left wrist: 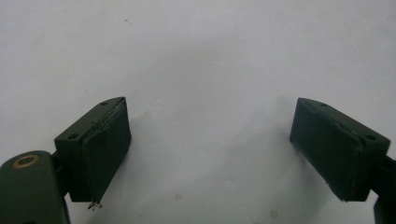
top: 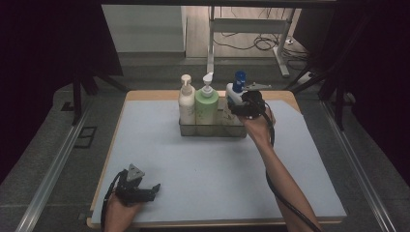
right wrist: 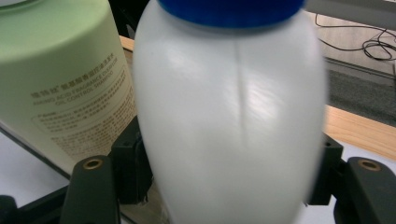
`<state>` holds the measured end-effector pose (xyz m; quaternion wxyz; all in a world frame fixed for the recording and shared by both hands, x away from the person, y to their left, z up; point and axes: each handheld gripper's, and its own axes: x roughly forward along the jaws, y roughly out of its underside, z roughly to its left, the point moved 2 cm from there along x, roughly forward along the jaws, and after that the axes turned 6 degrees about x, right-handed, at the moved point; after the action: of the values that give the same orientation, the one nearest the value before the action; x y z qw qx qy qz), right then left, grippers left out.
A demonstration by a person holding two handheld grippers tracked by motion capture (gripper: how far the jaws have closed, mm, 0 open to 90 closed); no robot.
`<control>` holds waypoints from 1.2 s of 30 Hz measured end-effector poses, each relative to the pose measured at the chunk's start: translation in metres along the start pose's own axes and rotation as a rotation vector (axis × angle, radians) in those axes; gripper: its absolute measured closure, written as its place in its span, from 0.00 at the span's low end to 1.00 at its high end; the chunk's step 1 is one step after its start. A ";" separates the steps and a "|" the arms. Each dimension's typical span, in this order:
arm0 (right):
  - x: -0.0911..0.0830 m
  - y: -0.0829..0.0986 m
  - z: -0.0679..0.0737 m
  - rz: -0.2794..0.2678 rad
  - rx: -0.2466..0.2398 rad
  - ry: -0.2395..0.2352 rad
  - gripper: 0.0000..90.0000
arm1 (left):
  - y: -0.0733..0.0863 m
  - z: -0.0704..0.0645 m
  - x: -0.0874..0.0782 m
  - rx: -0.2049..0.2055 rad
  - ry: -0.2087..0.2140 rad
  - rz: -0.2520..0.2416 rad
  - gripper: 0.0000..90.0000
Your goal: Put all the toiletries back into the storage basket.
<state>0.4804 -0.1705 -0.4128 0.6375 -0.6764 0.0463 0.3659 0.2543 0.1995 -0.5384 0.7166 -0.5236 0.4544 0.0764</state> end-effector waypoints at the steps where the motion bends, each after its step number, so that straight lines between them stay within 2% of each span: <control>1: -0.003 0.000 -0.001 0.002 0.000 -0.005 0.37 | 0.000 0.000 0.000 0.000 0.000 0.000 0.14; 11: -0.025 0.005 -0.004 0.002 -0.041 -0.042 0.40 | 0.000 0.000 0.000 0.000 0.000 0.001 0.14; 16: -0.037 0.009 -0.009 0.032 -0.055 -0.062 0.46 | 0.000 0.000 0.000 0.000 -0.001 0.001 0.14; 22: -0.045 0.017 -0.015 0.056 -0.085 -0.055 0.48 | 0.000 0.000 0.000 0.000 -0.001 0.001 0.14; 28: -0.049 0.025 -0.027 0.041 -0.041 -0.031 0.48 | 0.000 0.000 0.000 0.000 -0.001 0.001 0.14; 34: -0.045 0.030 -0.036 0.046 -0.010 -0.029 0.62 | 0.000 0.000 0.000 0.000 -0.001 0.001 0.14; 36: -0.042 0.031 -0.039 0.053 0.032 -0.050 0.64 | 0.000 0.000 0.000 0.000 -0.001 0.001 0.14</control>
<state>0.4506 -0.2275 -0.4184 0.6393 -0.6554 0.0540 0.3986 0.2542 0.1994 -0.5383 0.7167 -0.5234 0.4544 0.0770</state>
